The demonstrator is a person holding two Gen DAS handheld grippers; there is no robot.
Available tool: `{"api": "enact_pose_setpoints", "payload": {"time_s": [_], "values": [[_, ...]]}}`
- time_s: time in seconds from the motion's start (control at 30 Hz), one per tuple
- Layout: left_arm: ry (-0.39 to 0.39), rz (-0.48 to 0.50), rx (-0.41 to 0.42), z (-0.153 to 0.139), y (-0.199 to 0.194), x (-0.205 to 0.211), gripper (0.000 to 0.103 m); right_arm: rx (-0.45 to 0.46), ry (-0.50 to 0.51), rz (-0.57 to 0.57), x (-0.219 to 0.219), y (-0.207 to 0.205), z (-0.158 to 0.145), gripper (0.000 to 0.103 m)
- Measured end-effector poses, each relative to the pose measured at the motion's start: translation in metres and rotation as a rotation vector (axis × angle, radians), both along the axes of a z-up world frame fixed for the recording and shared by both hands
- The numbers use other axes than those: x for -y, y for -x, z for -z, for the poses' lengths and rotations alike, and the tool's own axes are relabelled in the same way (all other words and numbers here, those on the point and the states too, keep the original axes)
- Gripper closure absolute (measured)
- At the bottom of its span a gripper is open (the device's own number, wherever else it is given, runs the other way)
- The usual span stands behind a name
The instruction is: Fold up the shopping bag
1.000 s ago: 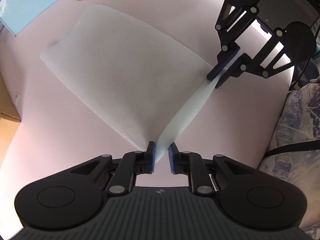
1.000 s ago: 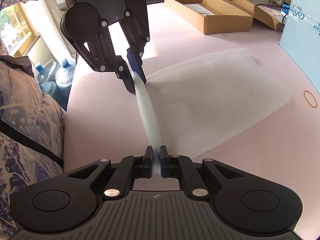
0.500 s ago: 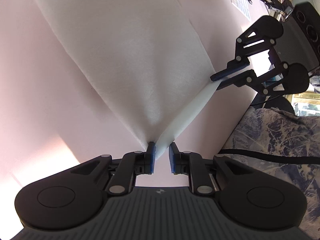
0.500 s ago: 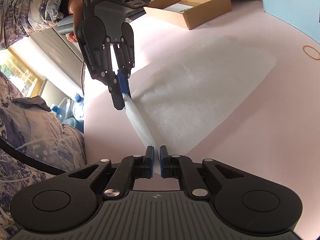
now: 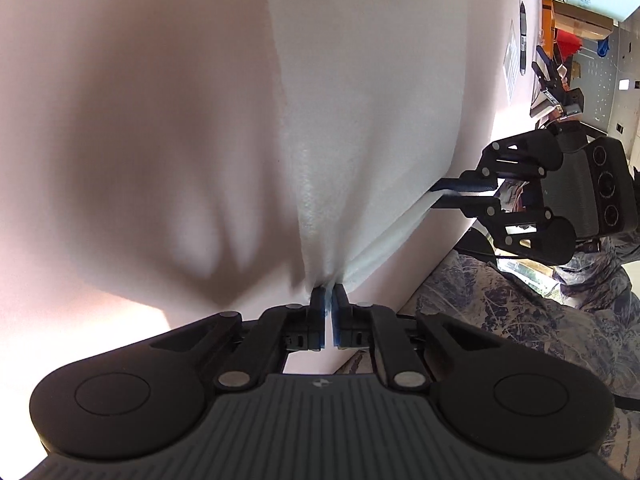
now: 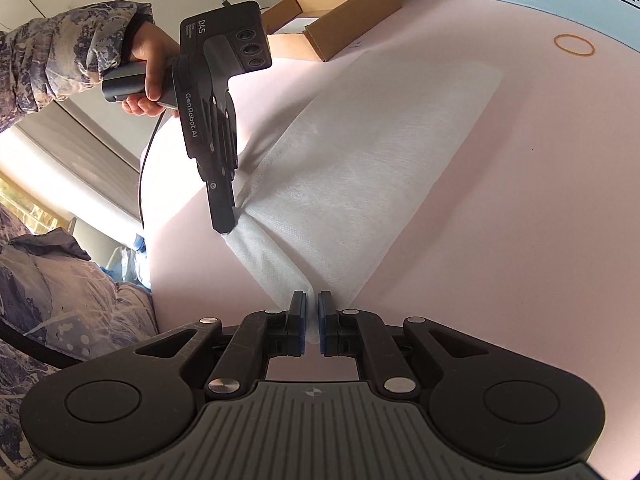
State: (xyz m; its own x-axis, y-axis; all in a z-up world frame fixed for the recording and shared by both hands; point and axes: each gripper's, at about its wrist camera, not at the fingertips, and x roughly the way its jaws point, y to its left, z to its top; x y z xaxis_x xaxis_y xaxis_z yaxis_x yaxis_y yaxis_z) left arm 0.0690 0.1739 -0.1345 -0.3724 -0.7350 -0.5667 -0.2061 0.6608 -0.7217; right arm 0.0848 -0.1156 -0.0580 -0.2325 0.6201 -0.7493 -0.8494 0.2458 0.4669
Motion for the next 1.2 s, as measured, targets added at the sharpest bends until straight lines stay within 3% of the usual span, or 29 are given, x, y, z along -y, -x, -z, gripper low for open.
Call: {"api": "enact_pose_setpoints", "payload": {"time_s": [0.17, 0.3, 0.37, 0.43, 0.6, 0.73, 0.83, 0.93, 1.2], "values": [[-0.021, -0.005, 0.007, -0.002, 0.002, 0.001, 0.098, 0.074, -0.015, 0.101, 0.009, 0.008, -0.014, 0.085], [-0.026, -0.006, 0.012, -0.001, 0.002, -0.001, 0.098, 0.126, -0.097, 0.197, 0.032, 0.010, -0.042, 0.086], [-0.027, -0.005, 0.010, 0.000, 0.001, 0.000, 0.098, 0.147, -0.161, 0.226, 0.038, 0.015, -0.057, 0.093], [-0.029, 0.000, 0.005, 0.001, -0.001, 0.001, 0.098, 0.117, -0.213, 0.218, 0.033, 0.022, -0.064, 0.093], [-0.049, 0.026, 0.014, 0.000, -0.004, 0.009, 0.098, 0.084, -0.203, 0.110, -0.004, 0.047, -0.043, 0.093], [-0.061, 0.019, 0.028, -0.002, -0.003, 0.018, 0.098, 0.117, -0.142, 0.117, -0.017, 0.051, -0.019, 0.093], [-0.062, 0.003, 0.036, -0.002, -0.001, 0.019, 0.098, 0.131, -0.096, 0.140, -0.012, 0.047, -0.009, 0.093], [-0.057, -0.011, 0.041, -0.001, 0.000, 0.019, 0.098, 0.097, -0.070, 0.206, 0.001, 0.035, 0.002, 0.103], [-0.048, -0.070, 0.078, -0.002, 0.010, 0.013, 0.098, 0.039, -0.077, 0.306, 0.024, 0.024, 0.009, 0.103]]}}
